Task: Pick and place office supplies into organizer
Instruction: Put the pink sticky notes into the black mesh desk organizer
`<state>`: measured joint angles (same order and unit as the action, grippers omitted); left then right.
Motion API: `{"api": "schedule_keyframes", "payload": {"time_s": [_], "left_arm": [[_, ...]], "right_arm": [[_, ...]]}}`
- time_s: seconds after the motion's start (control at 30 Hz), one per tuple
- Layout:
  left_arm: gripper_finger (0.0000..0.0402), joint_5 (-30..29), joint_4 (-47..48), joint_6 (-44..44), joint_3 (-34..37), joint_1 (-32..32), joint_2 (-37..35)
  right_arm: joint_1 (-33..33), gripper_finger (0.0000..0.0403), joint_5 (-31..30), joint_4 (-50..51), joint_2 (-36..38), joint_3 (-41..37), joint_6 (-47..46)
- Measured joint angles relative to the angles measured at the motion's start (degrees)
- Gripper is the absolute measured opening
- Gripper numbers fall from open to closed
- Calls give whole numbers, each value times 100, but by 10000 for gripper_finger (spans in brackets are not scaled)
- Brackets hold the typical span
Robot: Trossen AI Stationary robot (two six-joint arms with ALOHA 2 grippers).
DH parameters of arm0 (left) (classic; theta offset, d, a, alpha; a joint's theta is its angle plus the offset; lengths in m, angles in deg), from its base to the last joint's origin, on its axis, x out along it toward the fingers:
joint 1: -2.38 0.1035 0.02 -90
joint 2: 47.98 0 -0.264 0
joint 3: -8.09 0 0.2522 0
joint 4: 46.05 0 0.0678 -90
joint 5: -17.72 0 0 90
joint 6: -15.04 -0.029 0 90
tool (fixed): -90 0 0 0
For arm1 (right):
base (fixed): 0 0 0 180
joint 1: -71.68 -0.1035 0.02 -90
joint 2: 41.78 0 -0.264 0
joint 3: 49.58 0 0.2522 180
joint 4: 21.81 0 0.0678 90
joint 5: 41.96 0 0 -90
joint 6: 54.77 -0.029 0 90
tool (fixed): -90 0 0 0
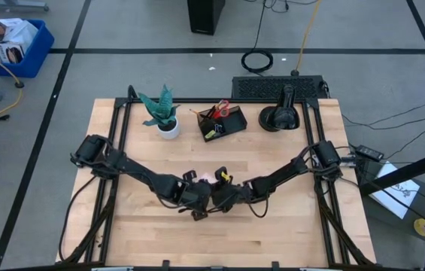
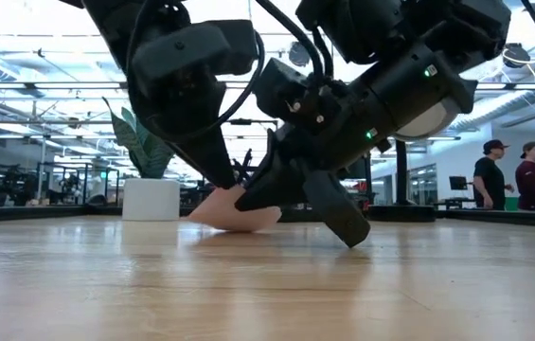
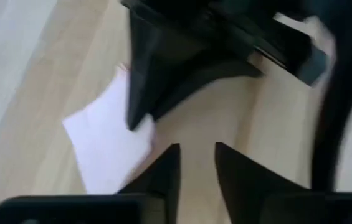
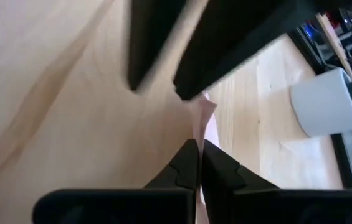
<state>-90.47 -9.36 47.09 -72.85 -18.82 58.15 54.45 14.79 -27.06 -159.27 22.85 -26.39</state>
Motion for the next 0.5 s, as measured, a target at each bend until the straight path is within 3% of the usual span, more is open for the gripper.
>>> {"api": "schedule_keyframes", "payload": {"time_s": [0.27,0.5], "left_arm": [[203,-104,9,4,0,-155,0],[231,-1086,-151,276,0,-423,0]], "right_arm": [[-124,1,-693,1499,606,-24,-215],[-88,1,-928,2270,1477,-13,-418]]}}
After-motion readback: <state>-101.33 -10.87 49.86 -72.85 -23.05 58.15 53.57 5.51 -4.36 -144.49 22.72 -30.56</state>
